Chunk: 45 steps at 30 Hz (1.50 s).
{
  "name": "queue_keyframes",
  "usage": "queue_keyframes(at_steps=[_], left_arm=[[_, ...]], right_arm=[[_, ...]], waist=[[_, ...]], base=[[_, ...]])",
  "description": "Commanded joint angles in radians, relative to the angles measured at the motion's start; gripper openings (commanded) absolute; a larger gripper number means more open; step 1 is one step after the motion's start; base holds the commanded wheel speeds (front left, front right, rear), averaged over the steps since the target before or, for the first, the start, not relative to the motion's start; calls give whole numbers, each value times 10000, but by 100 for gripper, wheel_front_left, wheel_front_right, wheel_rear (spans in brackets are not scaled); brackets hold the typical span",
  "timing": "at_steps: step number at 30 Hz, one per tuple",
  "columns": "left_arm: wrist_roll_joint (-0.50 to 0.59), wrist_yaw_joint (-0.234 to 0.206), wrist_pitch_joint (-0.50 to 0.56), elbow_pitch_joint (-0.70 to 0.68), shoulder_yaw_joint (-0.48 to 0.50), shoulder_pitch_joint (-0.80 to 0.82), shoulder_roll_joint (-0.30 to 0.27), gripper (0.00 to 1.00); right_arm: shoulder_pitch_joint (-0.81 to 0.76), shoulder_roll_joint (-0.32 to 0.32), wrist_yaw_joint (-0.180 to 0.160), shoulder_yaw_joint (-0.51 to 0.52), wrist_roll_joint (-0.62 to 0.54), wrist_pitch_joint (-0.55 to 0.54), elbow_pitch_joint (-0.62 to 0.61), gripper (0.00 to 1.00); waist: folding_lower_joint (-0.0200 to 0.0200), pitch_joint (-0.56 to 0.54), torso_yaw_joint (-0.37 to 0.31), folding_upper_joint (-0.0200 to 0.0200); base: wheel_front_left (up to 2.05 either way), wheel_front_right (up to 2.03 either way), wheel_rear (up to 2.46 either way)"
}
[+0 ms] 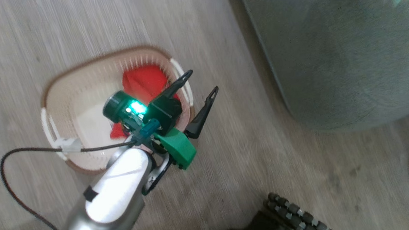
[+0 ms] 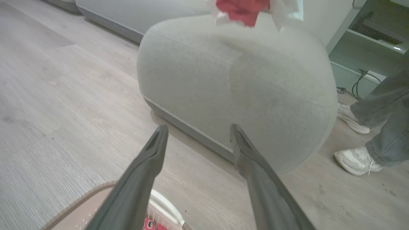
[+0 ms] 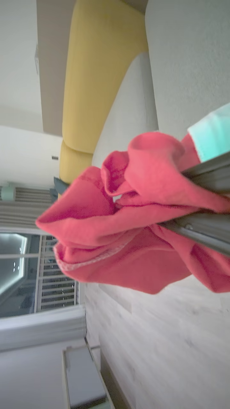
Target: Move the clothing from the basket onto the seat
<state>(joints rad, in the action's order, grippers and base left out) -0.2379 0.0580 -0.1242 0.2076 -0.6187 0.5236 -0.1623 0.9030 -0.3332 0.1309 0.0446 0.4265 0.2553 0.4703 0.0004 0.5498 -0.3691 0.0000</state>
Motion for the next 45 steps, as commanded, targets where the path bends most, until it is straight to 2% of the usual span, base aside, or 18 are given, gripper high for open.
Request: queue_keyframes(at_steps=[1, 7, 13, 19, 23, 25, 26, 27, 32, 36, 41, 45], left_arm=[[133, -40, 97, -514, 197, 287, -120, 100], [390, -140, 641, -1595, 166, 673, -378, 100], [515, -524, 880, -2461, 360, 693, -526, 100], [536, -955, 1095, -3132, 766, 210, -1041, 100], [541, -1075, 1197, -3384, 859, -69, -1300, 100], [551, -1129, 1260, -3460, 890, -126, -1377, 100], [558, -1139, 1288, -3493, 893, -138, -1412, 100], [563, -1137, 1303, -3517, 885, -141, -1438, 100], [493, -1139, 1292, -3487, 917, -124, -1482, 100], [244, -1051, 998, -3082, 938, -88, -1356, 100], [-353, -807, 152, -1959, 898, -114, -819, 100], [-877, -794, -634, -879, 1156, -326, -472, 100]], right_arm=[[433, -314, -2, 235, 172, 65, -149, 0], [3135, -895, -2, 2278, 484, 65, 1653, 0], [4980, -1283, -2, 3425, 145, 65, 2841, 0], [4789, -1437, -2, 4687, -583, 65, 3968, 0], [4278, -1164, -2, 5632, -1431, 65, 4757, 1], [4235, -923, -2, 5969, -1658, 65, 4800, 44], [4200, -809, -2, 6066, -1792, 65, 4758, 75], [4173, -686, -2, 6138, -1874, 65, 4689, 100], [4047, -252, -2, 6208, -1916, 65, 4412, 100], [3392, 172, -2, 5704, -1949, 65, 4137, 100], [1468, 601, -2, 4733, -1713, 65, 3172, 100], [-570, 915, -2, 3574, -2052, 65, 1299, 100]], waist=[[-4, 1492, 374, 0], [-4, 3016, 963, 0], [-4, 4119, 1304, 0], [-4, 4813, 1137, 0], [-4, 4912, 984, 0], [-4, 4886, 872, 0], [-4, 4843, 815, 0], [-4, 4775, 758, 0], [-4, 4387, 483, 0], [-4, 3533, 304, 0], [-4, 1842, 649, 0], [-4, 376, 1139, 0]], base=[[0, 0, 0], [0, 0, 0], [0, 0, 0], [0, 0, 0], [0, 0, 0], [0, 0, 0], [0, 0, 0], [0, 0, 0], [0, 0, 0], [0, 0, 0], [0, 0, 0], [0, 0, 0]])
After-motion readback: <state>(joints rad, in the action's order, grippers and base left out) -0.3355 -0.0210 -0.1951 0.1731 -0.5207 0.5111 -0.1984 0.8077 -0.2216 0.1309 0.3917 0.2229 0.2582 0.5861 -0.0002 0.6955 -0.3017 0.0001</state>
